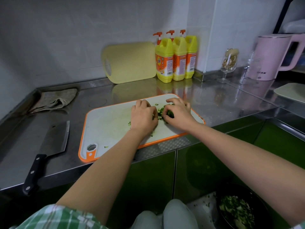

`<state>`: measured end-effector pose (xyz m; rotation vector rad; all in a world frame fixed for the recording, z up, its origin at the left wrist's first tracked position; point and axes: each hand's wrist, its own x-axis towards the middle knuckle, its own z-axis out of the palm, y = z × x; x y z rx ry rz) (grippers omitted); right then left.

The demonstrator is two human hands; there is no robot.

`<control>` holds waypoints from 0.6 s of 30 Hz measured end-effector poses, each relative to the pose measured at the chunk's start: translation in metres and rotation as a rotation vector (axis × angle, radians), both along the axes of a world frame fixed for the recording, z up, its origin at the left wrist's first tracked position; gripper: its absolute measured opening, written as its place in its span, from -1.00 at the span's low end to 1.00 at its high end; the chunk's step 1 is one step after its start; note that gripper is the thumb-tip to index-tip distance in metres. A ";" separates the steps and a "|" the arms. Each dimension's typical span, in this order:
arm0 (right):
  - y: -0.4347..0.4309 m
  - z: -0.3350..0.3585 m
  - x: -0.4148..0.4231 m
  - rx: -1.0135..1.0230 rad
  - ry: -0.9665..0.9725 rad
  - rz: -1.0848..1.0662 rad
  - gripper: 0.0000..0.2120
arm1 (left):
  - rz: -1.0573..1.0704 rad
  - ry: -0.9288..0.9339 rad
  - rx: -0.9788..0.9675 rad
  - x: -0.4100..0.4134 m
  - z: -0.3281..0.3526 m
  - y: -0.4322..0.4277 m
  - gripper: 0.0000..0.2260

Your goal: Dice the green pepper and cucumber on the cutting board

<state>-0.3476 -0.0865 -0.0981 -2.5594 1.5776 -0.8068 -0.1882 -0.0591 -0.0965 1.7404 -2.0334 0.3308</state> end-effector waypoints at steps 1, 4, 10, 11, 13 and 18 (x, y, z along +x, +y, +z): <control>0.000 0.000 -0.001 0.004 -0.007 0.009 -0.91 | 0.010 -0.002 -0.007 0.003 0.000 0.000 -0.82; -0.002 0.001 0.000 0.000 -0.033 0.031 -0.90 | 0.055 -0.006 -0.015 0.016 0.000 0.001 -0.83; -0.003 0.000 0.007 0.006 0.024 0.035 -0.83 | 0.035 0.019 -0.009 0.022 0.002 0.003 -0.84; -0.003 -0.001 0.007 0.001 0.028 0.027 -0.83 | -0.014 0.032 -0.022 0.019 0.002 0.003 -0.83; -0.003 -0.003 0.006 -0.009 0.007 0.017 -0.81 | -0.074 0.030 -0.017 0.012 0.002 0.001 -0.79; -0.003 -0.002 0.004 0.011 0.005 0.019 -0.78 | 0.004 -0.052 -0.005 0.011 0.000 -0.001 -0.81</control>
